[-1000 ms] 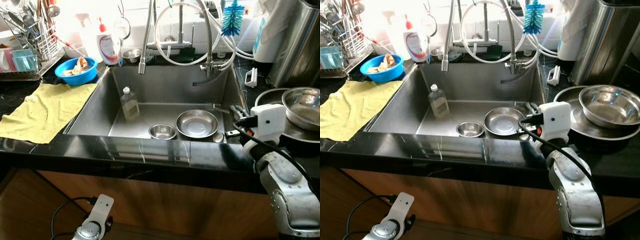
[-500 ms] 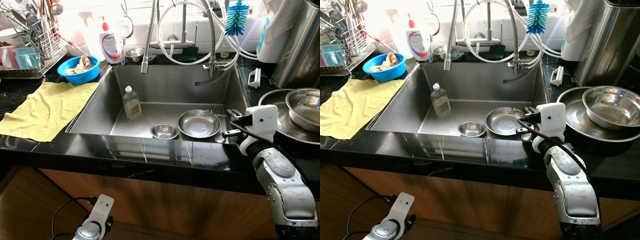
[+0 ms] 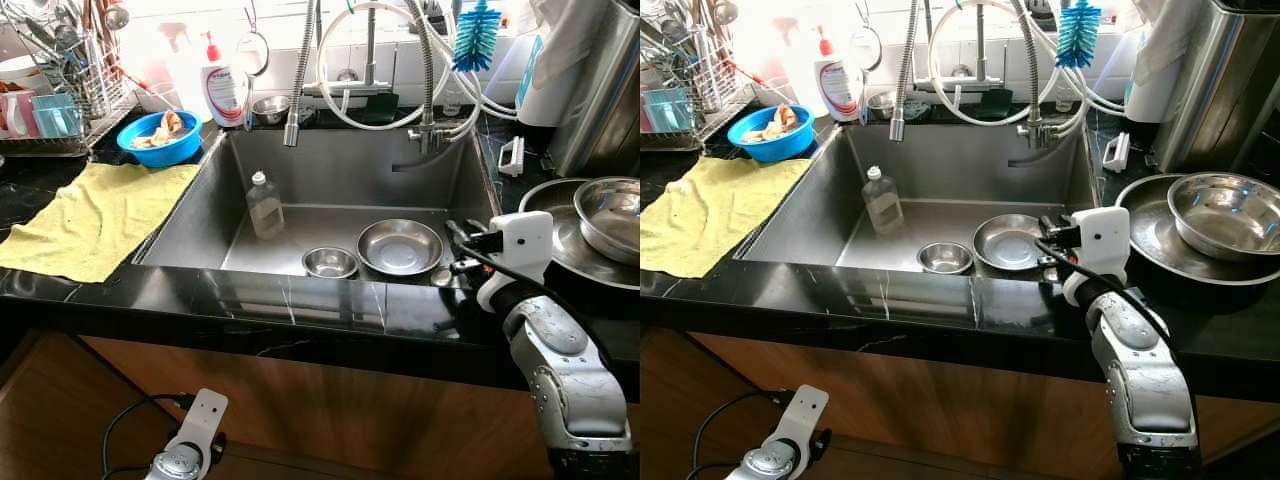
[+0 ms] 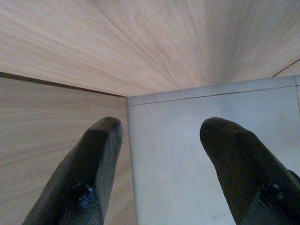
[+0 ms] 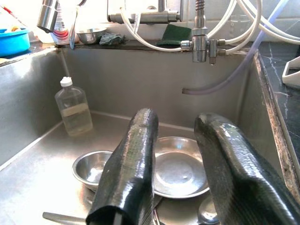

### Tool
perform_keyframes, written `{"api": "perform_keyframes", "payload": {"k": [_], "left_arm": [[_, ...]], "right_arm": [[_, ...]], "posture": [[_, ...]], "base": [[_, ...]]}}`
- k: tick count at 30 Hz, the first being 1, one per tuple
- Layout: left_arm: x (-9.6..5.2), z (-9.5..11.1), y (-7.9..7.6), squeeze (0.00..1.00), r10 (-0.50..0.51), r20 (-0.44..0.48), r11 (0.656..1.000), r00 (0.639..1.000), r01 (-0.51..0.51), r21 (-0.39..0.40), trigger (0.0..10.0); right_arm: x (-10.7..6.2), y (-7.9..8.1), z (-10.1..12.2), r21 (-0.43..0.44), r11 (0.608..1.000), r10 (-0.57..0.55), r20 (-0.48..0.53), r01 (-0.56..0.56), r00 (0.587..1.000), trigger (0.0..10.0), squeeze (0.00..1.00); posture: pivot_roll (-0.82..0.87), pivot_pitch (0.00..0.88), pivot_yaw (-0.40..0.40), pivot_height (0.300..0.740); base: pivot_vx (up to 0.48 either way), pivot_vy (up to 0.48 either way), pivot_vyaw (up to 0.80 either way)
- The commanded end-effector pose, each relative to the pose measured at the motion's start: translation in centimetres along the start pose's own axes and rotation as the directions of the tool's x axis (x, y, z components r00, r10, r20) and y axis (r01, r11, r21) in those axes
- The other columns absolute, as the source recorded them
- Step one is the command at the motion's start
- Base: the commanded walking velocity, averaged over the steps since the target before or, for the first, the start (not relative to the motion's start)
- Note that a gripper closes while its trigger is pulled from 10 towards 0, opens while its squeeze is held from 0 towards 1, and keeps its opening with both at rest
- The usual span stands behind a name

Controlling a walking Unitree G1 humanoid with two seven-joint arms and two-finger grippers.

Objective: Kitchen organization

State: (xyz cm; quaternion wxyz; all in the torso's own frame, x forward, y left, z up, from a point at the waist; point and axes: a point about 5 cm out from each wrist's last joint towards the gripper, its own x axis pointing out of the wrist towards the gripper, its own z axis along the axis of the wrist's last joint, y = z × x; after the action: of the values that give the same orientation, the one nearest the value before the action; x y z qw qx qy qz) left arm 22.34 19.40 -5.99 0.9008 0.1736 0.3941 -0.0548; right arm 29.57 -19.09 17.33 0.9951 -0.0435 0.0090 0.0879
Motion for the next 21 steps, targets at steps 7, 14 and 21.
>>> {"api": "perform_keyframes", "payload": {"k": [7, 14, 21], "left_arm": [[-0.1, -0.7, 0.6, 0.00, 0.017, -0.033, 1.000, 0.999, -0.017, -0.002, 10.0], [-0.1, -0.7, 0.6, 0.00, 0.018, -0.033, 1.000, 0.999, -0.018, 0.004, 10.0], [-0.1, -0.7, 0.6, 0.00, 0.017, -0.033, 1.000, 0.999, -0.017, 0.007, 10.0]], "right_arm": [[0.0, -0.4, 1.0, -0.046, 0.994, -0.100, 0.059, 0.103, 0.993, 10.0, 0.00], [-0.9, -3.5, 3.3, -0.016, 0.929, -0.361, 0.173, 0.369, 0.916, 10.0, 0.00], [-3.0, -6.3, 5.5, 0.048, 0.824, -0.554, 0.270, 0.564, 0.787, 10.0, 0.00]], "posture": [[-0.17, 0.000, 0.093, 0.740], [-0.17, 0.000, 0.098, 0.740], [-0.18, 0.000, 0.099, 0.740]], "base": [[0.000, 0.000, 0.00], [0.000, 0.000, 0.00], [0.000, 0.000, 0.00]]}}
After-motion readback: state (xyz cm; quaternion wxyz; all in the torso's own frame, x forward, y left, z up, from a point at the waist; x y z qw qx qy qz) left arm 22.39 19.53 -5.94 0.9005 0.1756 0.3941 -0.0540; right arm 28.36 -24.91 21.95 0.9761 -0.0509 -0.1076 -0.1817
